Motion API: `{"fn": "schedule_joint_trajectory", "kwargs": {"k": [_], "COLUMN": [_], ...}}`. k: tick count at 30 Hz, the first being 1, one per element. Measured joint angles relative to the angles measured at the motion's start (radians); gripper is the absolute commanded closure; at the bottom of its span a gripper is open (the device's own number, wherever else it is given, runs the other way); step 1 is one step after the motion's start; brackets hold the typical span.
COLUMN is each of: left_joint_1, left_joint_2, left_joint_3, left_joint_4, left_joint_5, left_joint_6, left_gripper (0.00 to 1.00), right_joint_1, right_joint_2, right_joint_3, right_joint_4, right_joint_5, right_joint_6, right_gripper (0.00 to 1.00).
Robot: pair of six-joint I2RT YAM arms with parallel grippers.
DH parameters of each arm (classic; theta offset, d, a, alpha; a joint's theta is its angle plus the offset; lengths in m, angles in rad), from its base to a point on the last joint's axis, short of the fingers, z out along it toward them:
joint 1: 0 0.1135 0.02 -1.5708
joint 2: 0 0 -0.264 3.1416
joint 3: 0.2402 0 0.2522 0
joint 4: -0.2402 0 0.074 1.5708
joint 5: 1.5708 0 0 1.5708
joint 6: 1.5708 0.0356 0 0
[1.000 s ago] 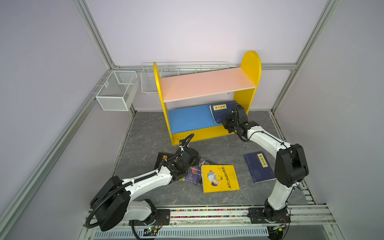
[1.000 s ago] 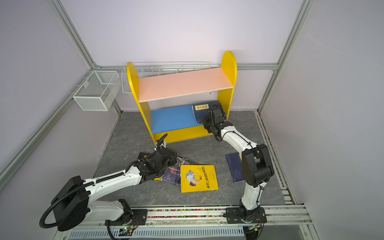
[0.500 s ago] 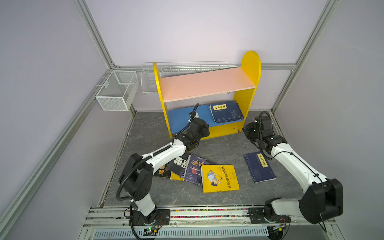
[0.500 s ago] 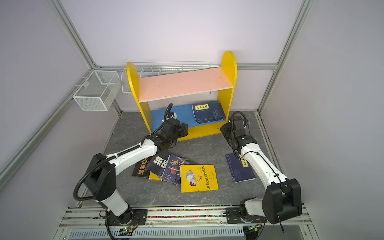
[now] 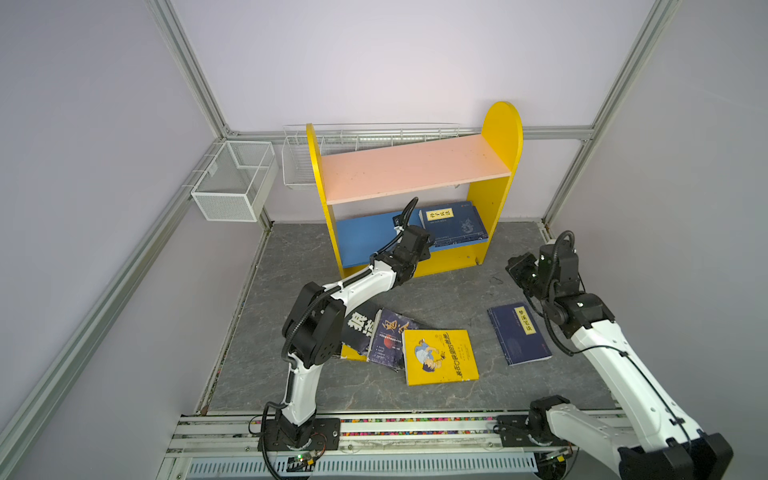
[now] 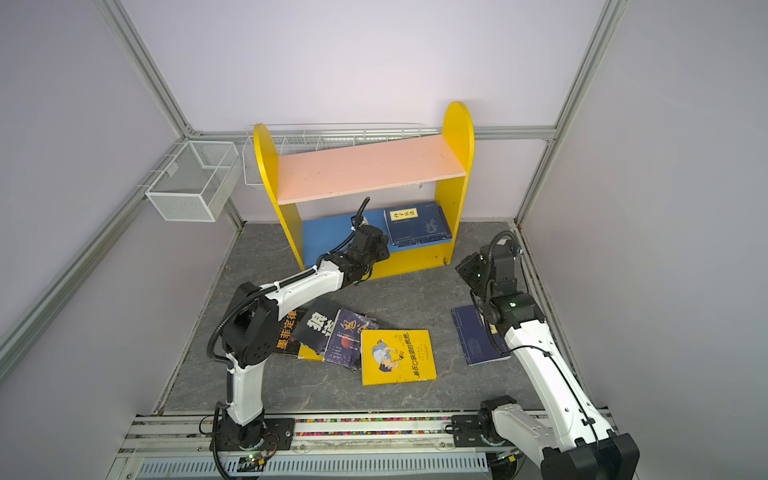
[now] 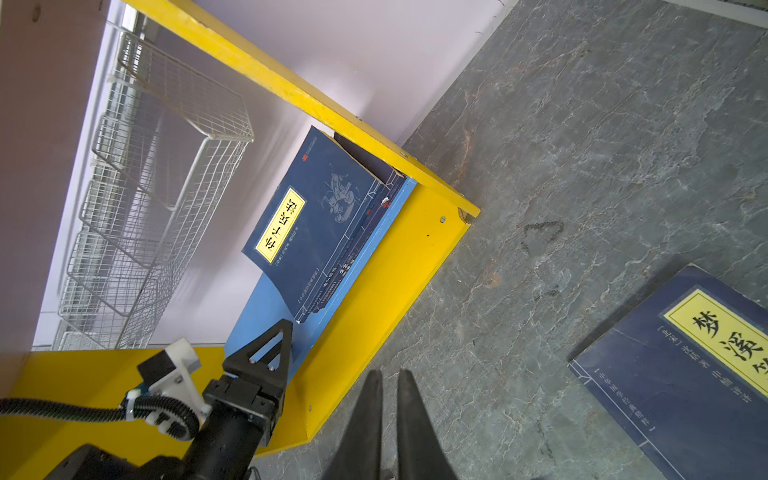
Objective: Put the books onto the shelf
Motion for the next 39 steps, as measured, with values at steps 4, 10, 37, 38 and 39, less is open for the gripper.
{"fn": "schedule_joint_trajectory", "kwargs": {"k": [4,10,37,38,39], "left_joint_1": [0.000,0.000,0.000,0.000,0.000], "left_joint_2": [0.053,0.113,0.135,0.120,0.101], "left_joint_3": [0.076,0.164,0.260,0.241,0.218], "left_joint_4": [-0.019,-0.043,-0.193,-0.196,-0.199], "left_joint_5": [-0.012,-0.011,-0.030,-0.035,-0.042], "left_joint_6": [-0.005,-0.003,0.044,0.041,0.038], "left_gripper": [0.52,0.52,0.40,0.40,0.40], "right_joint_1": [0.000,0.000,-0.041,-0.059,-0.080], "right_joint_2": [-0.011,-0.016,-0.001,0.001,0.004], "right_joint_3": [-0.007,-0.013,-0.076,-0.100,-0.131], "right_joint_4": [-0.009,-0.011,-0.183,-0.191,-0.206], "right_joint_5": [0.007,0.008,0.111,0.109,0.109], "right_joint_6": [-0.017,-0.025,0.176,0.201,0.231], "right_gripper": [0.87,0.87,0.26,0.23,0.21]}}
